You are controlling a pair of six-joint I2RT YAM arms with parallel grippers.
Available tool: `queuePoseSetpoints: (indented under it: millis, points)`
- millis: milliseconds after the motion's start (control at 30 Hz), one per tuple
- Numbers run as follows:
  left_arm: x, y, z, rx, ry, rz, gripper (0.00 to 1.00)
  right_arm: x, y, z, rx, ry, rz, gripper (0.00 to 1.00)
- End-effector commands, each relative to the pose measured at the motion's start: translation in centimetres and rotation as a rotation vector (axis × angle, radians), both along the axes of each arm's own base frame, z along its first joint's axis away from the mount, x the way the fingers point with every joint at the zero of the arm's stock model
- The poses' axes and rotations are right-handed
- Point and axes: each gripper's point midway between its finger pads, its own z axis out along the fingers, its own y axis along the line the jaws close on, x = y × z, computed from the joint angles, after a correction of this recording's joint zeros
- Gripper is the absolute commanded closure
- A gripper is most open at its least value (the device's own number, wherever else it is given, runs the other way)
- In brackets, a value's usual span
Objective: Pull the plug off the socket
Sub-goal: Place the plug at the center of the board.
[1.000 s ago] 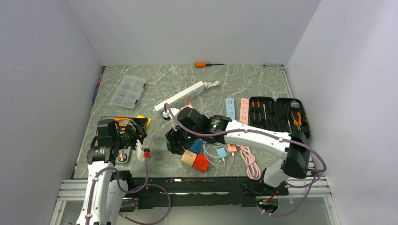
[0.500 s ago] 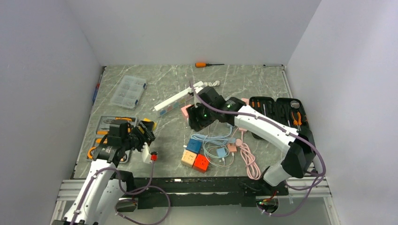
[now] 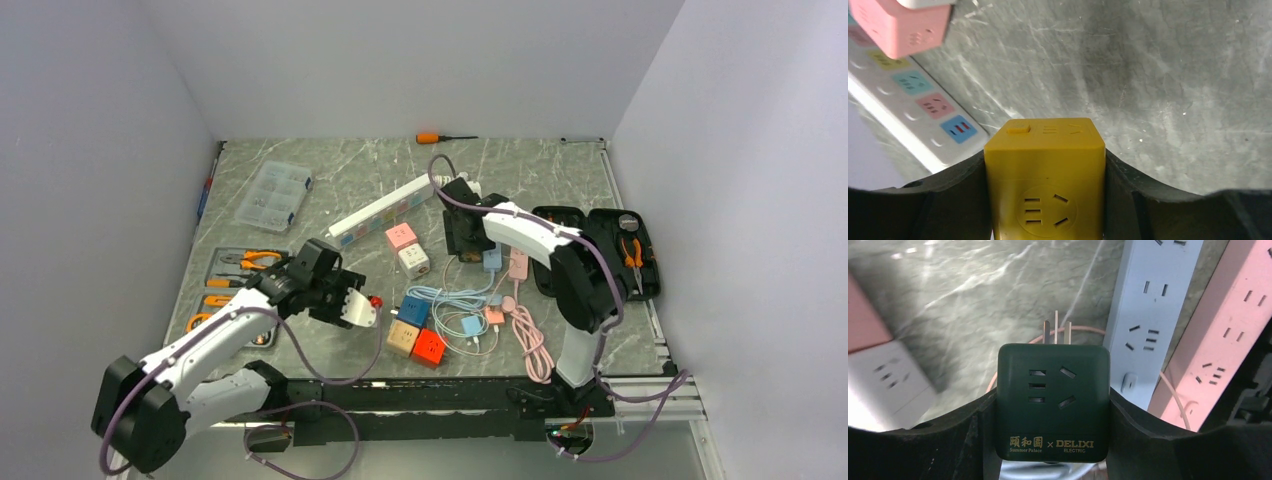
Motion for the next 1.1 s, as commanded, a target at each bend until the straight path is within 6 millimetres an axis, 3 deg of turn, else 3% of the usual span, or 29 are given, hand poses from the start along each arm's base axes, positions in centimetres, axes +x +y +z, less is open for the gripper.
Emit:
queuePoseSetpoints:
  millis: [0, 200, 367, 433, 533, 600, 633, 733, 800, 900, 1067]
  points:
    - [0.9, 0.5, 0.2, 0.005, 0.088, 0.224, 1.0, 2.7, 0.2, -0.7, -0.006, -0.073, -0.083, 1.0]
    - [1.2, 1.1, -2.9, 0.039, 0.121, 0.301, 1.0, 2.6, 0.2, -3.3, -0.007, -0.055, -0.099, 0.98]
    - [0.1, 2.3, -5.2, 0.078, 0.163, 0.348, 1.0, 2.0, 0.3, -4.0, 0.022, -0.056, -0.096, 0.77]
    - [-0.2, 2.0, -5.4, 0.054, 0.171, 0.349, 1.0, 1.7, 0.3, -4.0, 0.035, -0.059, -0.099, 0.65]
    - [-0.5, 1.9, -5.9, 0.031, 0.18, 0.364, 0.98, 1.2, 0.4, -3.5, 0.053, -0.067, -0.091, 0.22]
    - [-0.8, 2.0, -6.3, 0.025, 0.185, 0.367, 0.95, 0.8, 0.4, -2.9, 0.054, -0.059, -0.082, 0.05]
    - [-0.9, 2.1, -6.6, 0.024, 0.18, 0.368, 0.93, 0.8, 0.3, -2.1, 0.05, -0.071, -0.076, 0.01]
    - [-0.8, 2.4, -7.2, 0.022, 0.156, 0.374, 0.88, 1.2, -0.2, 0.7, 0.036, -0.134, -0.075, 0.0]
    - [-1.0, 2.4, -7.4, 0.02, 0.168, 0.387, 0.77, 1.6, -0.2, 3.1, 0.048, -0.184, -0.075, 0.0]
    - [-1.6, 1.9, -7.2, -0.009, 0.215, 0.398, 0.47, 1.7, 0.8, 6.8, 0.098, -0.26, -0.046, 0.0]
    - [-2.7, 0.8, -6.0, -0.072, 0.26, 0.369, 0.02, 0.6, 4.9, 10.4, 0.148, -0.342, 0.087, 0.0]
